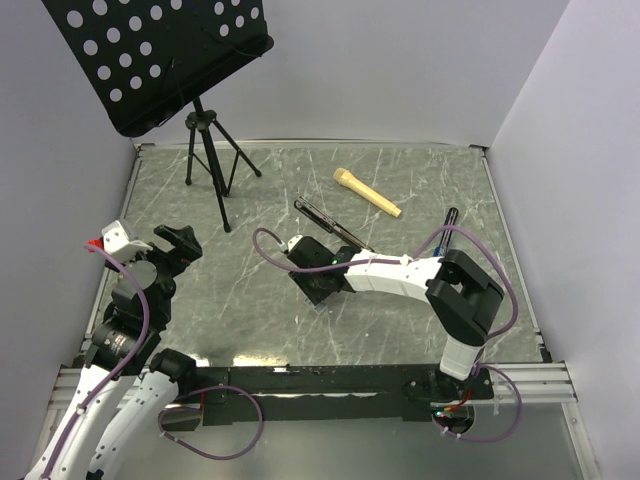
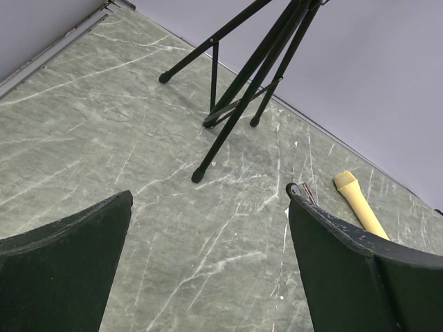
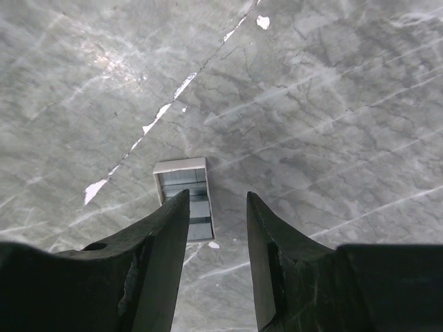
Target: Unload the staples from the stapler
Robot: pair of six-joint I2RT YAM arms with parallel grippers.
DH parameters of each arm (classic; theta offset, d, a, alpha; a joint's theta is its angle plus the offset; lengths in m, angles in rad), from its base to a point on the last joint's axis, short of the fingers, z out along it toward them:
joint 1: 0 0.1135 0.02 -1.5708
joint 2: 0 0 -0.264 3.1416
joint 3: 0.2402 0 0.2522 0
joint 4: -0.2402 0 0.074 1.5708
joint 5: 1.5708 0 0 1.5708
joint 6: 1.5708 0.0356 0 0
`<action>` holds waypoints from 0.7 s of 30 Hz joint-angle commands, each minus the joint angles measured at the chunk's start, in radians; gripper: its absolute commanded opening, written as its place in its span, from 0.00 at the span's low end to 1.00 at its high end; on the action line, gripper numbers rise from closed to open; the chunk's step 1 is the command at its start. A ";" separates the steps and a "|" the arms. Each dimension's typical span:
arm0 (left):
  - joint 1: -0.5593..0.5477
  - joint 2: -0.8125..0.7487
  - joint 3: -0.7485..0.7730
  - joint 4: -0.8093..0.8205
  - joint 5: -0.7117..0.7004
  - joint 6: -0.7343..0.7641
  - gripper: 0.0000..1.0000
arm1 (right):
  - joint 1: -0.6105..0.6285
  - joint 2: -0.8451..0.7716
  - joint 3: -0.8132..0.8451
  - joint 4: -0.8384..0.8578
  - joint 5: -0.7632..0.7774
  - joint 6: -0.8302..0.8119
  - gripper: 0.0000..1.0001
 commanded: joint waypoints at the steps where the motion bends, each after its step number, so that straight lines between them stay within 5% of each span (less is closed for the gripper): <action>1: -0.002 -0.002 -0.006 0.034 0.008 0.008 0.99 | -0.003 -0.057 0.008 -0.008 0.017 0.024 0.46; 11: -0.002 0.000 -0.007 0.034 0.016 0.008 0.99 | -0.002 -0.059 0.017 -0.019 0.006 0.050 0.47; 21: -0.002 0.176 0.025 -0.061 -0.034 -0.113 0.93 | -0.010 -0.131 -0.020 -0.007 0.038 0.127 0.63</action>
